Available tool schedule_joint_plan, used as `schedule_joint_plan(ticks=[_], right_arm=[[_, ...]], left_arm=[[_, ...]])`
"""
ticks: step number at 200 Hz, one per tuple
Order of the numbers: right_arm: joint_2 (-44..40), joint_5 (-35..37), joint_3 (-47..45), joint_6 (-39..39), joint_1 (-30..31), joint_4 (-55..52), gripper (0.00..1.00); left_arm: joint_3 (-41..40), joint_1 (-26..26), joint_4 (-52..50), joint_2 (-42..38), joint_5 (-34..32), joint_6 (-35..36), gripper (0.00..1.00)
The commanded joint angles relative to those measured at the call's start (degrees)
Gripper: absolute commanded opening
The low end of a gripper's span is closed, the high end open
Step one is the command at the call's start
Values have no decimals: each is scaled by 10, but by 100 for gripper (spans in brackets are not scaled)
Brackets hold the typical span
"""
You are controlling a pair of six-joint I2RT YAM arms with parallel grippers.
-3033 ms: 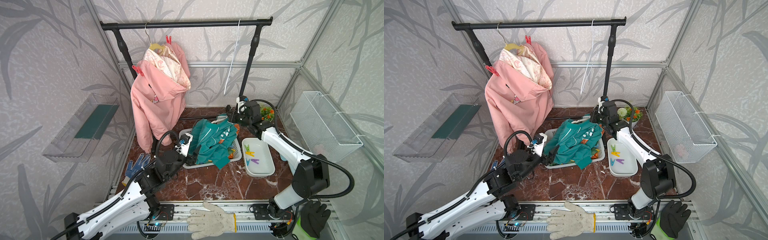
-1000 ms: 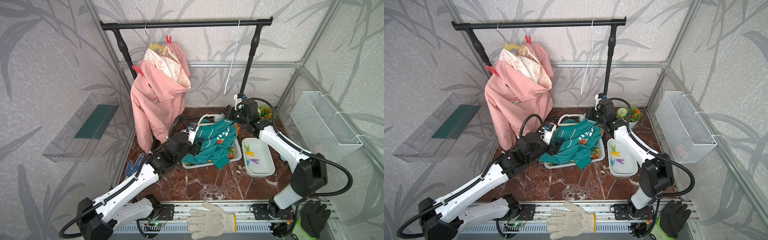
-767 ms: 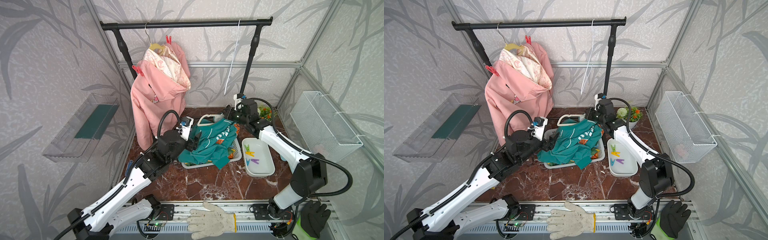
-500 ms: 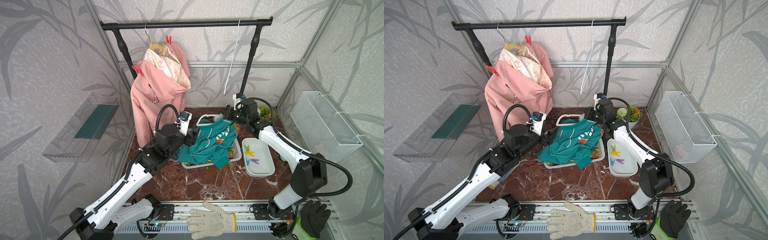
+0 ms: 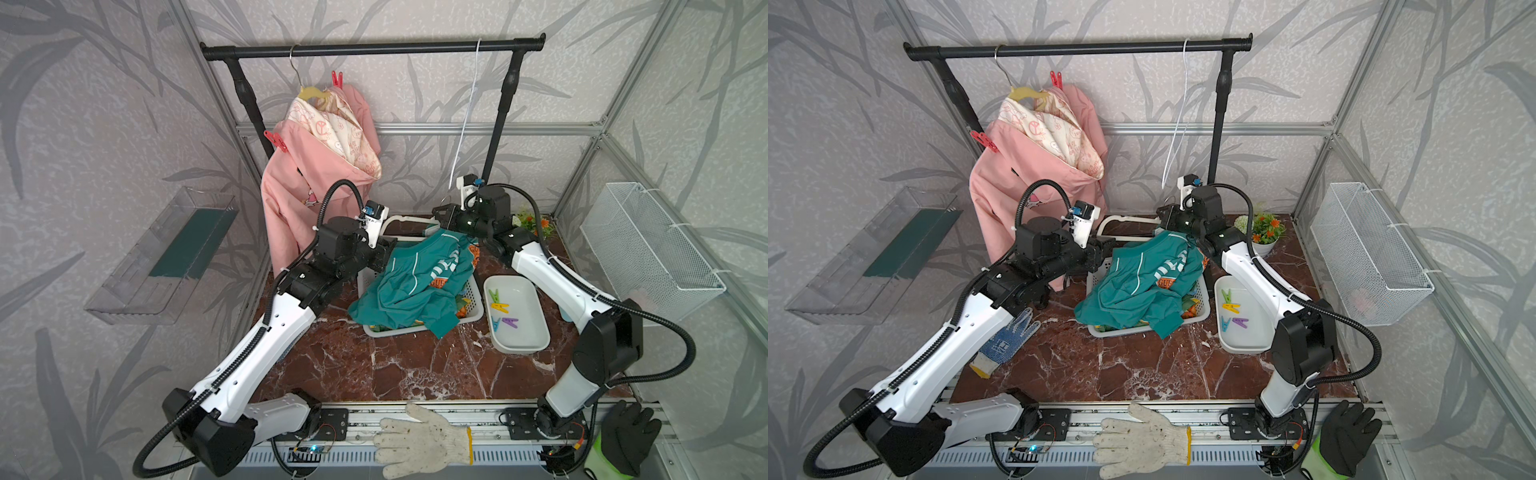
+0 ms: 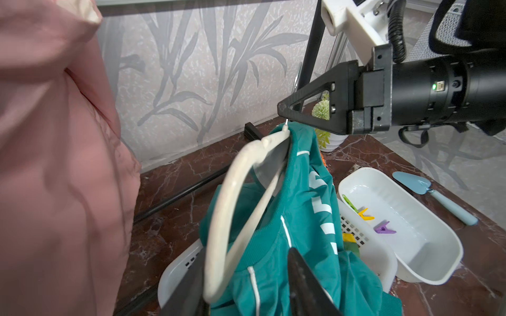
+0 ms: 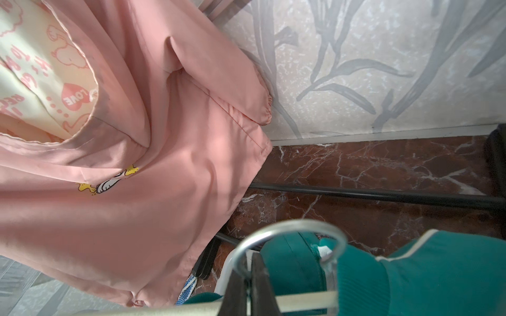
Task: Remove the clothespins securing jackets to the hanger
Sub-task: Remove the jacket from the hanger.
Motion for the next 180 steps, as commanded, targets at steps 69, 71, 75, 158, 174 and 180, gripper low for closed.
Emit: schedule_joint_plan(ticks=[69, 71, 75, 158, 174, 180], right_arm=[[27, -35, 34, -3, 5, 24, 0], [27, -36, 34, -3, 4, 25, 0], [27, -36, 34, -2, 4, 26, 0], [14, -17, 15, -15, 4, 8, 31], [5, -3, 2, -18, 1, 8, 53], [4, 0, -4, -18, 0, 9, 60]], left_arm=[[41, 13, -64, 19, 52, 22, 19], [43, 13, -65, 19, 53, 22, 18], [45, 13, -67, 21, 54, 23, 17], [59, 17, -75, 12, 46, 12, 0], [54, 17, -77, -3, 40, 8, 0], [51, 18, -77, -10, 39, 5, 0]])
